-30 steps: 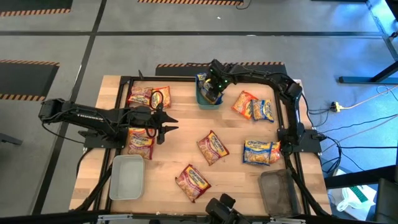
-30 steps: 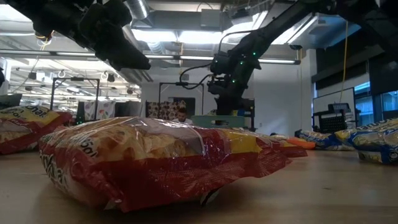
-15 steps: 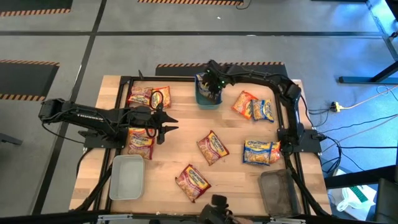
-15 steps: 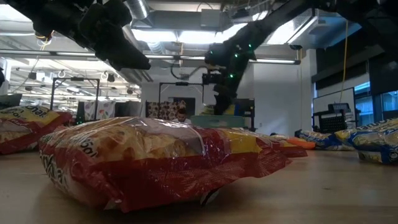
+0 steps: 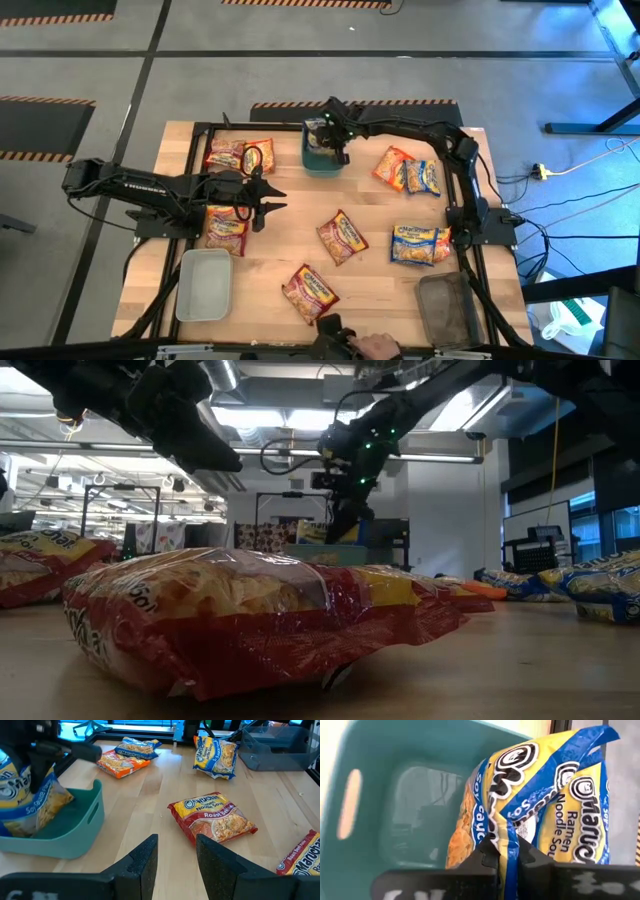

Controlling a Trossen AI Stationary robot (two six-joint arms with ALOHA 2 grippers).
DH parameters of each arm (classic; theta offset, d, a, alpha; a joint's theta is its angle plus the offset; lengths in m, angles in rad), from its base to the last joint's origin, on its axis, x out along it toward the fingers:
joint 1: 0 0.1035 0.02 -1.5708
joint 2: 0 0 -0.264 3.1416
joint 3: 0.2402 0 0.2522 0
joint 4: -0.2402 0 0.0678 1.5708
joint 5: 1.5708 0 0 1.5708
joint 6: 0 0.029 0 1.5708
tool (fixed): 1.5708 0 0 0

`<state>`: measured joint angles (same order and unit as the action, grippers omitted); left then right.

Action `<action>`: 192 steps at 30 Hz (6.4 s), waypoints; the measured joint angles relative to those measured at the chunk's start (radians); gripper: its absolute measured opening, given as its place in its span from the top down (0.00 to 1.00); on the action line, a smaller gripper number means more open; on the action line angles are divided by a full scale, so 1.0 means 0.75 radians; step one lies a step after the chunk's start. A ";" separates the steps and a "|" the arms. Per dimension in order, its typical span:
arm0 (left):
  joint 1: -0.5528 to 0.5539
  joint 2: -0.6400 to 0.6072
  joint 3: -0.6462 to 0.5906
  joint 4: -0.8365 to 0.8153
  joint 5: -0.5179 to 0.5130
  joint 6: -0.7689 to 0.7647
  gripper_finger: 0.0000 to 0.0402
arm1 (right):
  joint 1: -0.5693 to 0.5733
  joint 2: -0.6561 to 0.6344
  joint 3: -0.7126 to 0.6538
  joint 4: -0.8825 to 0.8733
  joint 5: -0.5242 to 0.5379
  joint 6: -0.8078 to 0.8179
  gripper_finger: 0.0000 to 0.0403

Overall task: Sort Maruchan noodles
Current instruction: Put the blue noodle pack into the green bin

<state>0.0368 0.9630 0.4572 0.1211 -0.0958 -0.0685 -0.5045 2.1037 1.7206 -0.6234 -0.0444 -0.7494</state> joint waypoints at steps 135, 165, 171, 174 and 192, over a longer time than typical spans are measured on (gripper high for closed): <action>-0.305 0.666 0.134 0.379 -0.167 -0.263 0.68 | 0.541 -1.091 -1.518 0.065 -0.397 1.368 0.97; -0.186 0.665 0.134 0.483 -0.269 -0.309 0.56 | 0.543 -1.092 -1.212 0.269 -0.160 1.017 0.99; -0.138 0.665 0.134 0.583 -0.194 -0.364 0.49 | 0.542 -1.092 -1.212 0.407 -0.150 0.959 1.00; -0.137 0.665 0.134 0.642 -0.247 -0.352 0.49 | 0.542 -1.092 -1.212 0.461 -0.140 0.928 1.00; -0.139 0.665 0.134 0.774 -0.164 -0.317 0.43 | 0.541 -1.091 -1.212 0.589 -0.114 0.865 1.00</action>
<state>-0.0673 1.4616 0.5579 0.7016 -0.2192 -0.3065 -0.0986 1.2854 0.8120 -0.1820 -0.1303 -0.1009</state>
